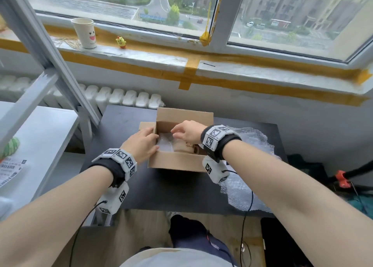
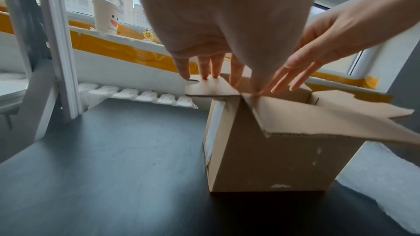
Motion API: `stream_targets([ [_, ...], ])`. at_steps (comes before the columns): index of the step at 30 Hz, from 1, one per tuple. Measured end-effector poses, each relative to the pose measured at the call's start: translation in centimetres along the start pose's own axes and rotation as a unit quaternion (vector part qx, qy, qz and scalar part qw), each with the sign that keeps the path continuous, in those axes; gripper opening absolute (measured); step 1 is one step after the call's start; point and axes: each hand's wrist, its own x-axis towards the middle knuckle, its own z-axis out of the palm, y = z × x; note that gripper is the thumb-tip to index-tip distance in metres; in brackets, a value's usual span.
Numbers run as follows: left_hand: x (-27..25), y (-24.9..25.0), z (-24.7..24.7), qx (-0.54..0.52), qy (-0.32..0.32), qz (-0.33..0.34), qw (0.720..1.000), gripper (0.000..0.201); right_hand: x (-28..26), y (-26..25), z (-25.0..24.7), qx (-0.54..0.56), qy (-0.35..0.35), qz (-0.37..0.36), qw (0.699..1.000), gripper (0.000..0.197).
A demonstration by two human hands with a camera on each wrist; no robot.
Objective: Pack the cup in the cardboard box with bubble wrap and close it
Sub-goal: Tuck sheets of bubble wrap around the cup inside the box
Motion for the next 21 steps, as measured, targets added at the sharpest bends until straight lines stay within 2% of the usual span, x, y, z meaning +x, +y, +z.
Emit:
stream_targets([
  [3,-0.3,1.1,-1.0,-0.018,0.022,0.004,1.0,0.036,-1.8,0.3,0.3,0.041,0.04,0.011,0.998,0.035],
  [6,-0.3,3.0,-1.6,-0.028,0.059,0.02,0.998,0.035,-3.7,1.1,0.8,0.08,0.093,0.028,0.992,0.036],
  [9,0.1,5.8,-1.7,-0.023,0.076,0.06,0.995,0.034,-6.2,2.9,1.3,0.123,0.147,0.06,0.98,0.036],
  [16,1.1,13.9,0.9,-0.031,0.065,0.156,0.985,0.031,-13.2,9.0,2.7,0.176,0.207,0.142,0.952,0.035],
  [21,1.9,19.9,4.6,-0.026,0.019,0.239,0.971,0.031,-17.2,13.9,4.0,0.182,0.222,0.205,0.936,0.038],
])
